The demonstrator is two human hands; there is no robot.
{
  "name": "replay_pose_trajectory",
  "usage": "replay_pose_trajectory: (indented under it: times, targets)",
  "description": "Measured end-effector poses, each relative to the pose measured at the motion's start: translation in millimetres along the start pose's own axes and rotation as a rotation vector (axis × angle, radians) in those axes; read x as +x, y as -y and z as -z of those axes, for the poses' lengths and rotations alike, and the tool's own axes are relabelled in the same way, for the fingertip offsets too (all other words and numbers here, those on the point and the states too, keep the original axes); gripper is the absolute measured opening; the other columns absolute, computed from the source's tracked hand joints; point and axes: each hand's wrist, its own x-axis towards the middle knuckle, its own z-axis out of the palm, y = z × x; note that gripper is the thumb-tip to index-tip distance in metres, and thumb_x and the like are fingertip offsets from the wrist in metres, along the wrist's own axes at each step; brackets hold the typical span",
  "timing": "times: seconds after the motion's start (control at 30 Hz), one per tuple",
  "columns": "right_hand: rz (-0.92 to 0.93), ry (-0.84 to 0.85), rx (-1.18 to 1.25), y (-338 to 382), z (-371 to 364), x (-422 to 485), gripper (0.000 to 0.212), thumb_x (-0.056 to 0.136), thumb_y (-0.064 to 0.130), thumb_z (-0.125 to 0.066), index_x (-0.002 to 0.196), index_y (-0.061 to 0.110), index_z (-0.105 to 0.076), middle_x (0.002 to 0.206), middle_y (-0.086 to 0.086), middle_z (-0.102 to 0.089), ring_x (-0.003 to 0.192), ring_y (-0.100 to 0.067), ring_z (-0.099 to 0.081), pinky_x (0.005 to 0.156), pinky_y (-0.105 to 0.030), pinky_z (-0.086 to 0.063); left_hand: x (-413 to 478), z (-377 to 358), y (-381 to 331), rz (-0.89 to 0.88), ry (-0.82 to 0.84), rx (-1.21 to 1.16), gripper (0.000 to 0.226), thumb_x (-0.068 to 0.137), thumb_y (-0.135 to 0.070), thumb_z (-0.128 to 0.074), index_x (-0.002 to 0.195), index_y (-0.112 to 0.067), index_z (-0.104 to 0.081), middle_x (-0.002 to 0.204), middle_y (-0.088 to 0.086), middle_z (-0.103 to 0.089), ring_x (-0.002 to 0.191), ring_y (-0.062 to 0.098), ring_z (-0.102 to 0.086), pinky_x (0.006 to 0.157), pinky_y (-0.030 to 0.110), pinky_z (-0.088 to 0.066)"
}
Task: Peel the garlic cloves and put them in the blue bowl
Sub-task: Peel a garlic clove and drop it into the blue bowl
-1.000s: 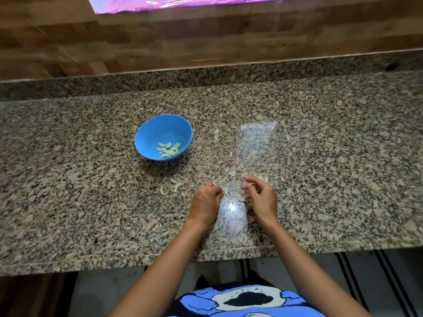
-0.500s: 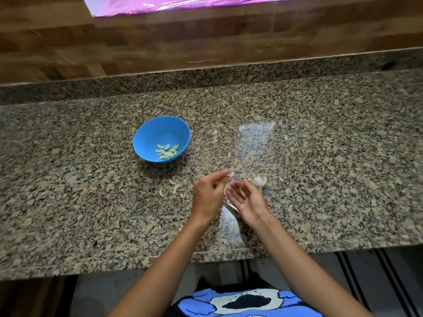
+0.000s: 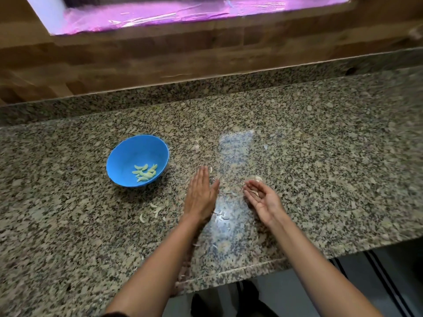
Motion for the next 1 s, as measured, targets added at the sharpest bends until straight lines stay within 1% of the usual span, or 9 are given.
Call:
replay_pose_trajectory:
  times: [0.1, 0.2, 0.37, 0.43, 0.5, 0.63, 0.73, 0.87, 1.0]
  targets:
    - [-0.005, -0.013, 0.020, 8, 5, 7, 0.020, 0.096, 0.009, -0.042, 0.098, 0.001, -0.061, 0.094, -0.016, -0.066, 0.089, -0.024, -0.064, 0.080, -0.031, -0.054, 34, 10, -5, -0.169, 0.081, 0.050, 0.055, 0.099, -0.046, -0.007, 0.148, -0.021, -0.004, 0.155, -0.007, 0.005, 0.144, 0.009, 0.004, 0.116, 0.028, 0.008]
    - [-0.011, -0.012, 0.033, 9, 8, 8, 0.021, 0.096, 0.011, -0.043, 0.096, 0.001, -0.061, 0.092, -0.015, -0.068, 0.090, -0.025, -0.065, 0.080, -0.031, -0.054, 32, 16, -5, -0.348, 0.163, 0.001, 0.056, 0.095, -0.045, -0.013, 0.144, -0.023, -0.030, 0.153, -0.007, -0.022, 0.141, 0.004, -0.013, 0.117, 0.028, -0.003]
    - [-0.056, -0.006, 0.082, -6, 13, -6, 0.024, 0.097, 0.012, -0.041, 0.093, 0.000, -0.061, 0.084, -0.013, -0.069, 0.086, -0.024, -0.064, 0.075, -0.029, -0.055, -27, 18, 1, -0.449, 0.311, -0.167, 0.054, 0.094, -0.055, -0.020, 0.140, -0.033, -0.040, 0.150, -0.014, -0.030, 0.138, -0.003, -0.020, 0.117, 0.035, -0.019]
    - [-0.065, -0.006, 0.085, -13, 16, -12, 0.024, 0.097, 0.012, -0.041, 0.093, 0.000, -0.061, 0.087, -0.014, -0.068, 0.087, -0.024, -0.064, 0.074, -0.029, -0.055, -53, 23, 9, -0.307, 0.233, -0.378, 0.050, 0.094, -0.054, -0.025, 0.141, -0.044, -0.032, 0.153, -0.022, -0.018, 0.139, -0.006, -0.018, 0.116, 0.039, -0.019]
    - [-0.055, -0.013, 0.091, -17, 19, -18, 0.023, 0.097, 0.012, -0.041, 0.094, -0.001, -0.060, 0.089, -0.015, -0.067, 0.088, -0.025, -0.064, 0.076, -0.030, -0.055, -81, 27, 24, -0.178, 0.111, -0.415, 0.053, 0.095, -0.053, -0.027, 0.146, -0.047, -0.015, 0.155, -0.025, -0.004, 0.141, -0.005, -0.009, 0.116, 0.046, -0.017]
    - [-0.002, -0.039, 0.089, -21, 24, -27, 0.023, 0.098, 0.013, -0.041, 0.092, 0.002, -0.061, 0.088, -0.014, -0.069, 0.085, -0.023, -0.065, 0.078, -0.030, -0.055, -134, 16, 45, -0.147, 0.069, 0.064, 0.081, 0.090, -0.069, -0.015, 0.144, -0.026, 0.026, 0.150, -0.013, 0.034, 0.140, 0.003, 0.022, 0.118, 0.029, 0.005]
    - [0.042, -0.087, 0.080, -25, 28, -34, 0.022, 0.097, 0.011, -0.041, 0.091, 0.002, -0.060, 0.091, -0.015, -0.066, 0.087, -0.023, -0.064, 0.076, -0.028, -0.055, -116, 2, 23, -0.168, 0.114, 0.144, 0.090, 0.084, -0.075, -0.006, 0.139, -0.017, 0.035, 0.148, -0.003, 0.039, 0.139, 0.008, 0.029, 0.115, 0.026, 0.014]
    - [0.071, -0.150, 0.115, -24, 33, -44, 0.020, 0.096, 0.008, -0.042, 0.094, 0.000, -0.060, 0.094, -0.016, -0.065, 0.091, -0.024, -0.063, 0.077, -0.029, -0.055, -59, -14, -26, -0.261, 0.170, 0.111, 0.087, 0.086, -0.073, -0.010, 0.148, -0.018, 0.017, 0.155, -0.002, 0.021, 0.144, 0.010, 0.013, 0.119, 0.031, 0.002]
    - [0.089, -0.213, 0.170, -20, 40, -46, 0.021, 0.097, 0.007, -0.041, 0.089, 0.001, -0.060, 0.083, -0.013, -0.067, 0.083, -0.022, -0.065, 0.072, -0.027, -0.057, -41, -10, -44, -0.544, 0.284, 0.168, 0.058, 0.094, -0.056, -0.036, 0.146, -0.033, -0.026, 0.157, -0.005, -0.014, 0.145, 0.015, -0.009, 0.117, 0.036, -0.006]
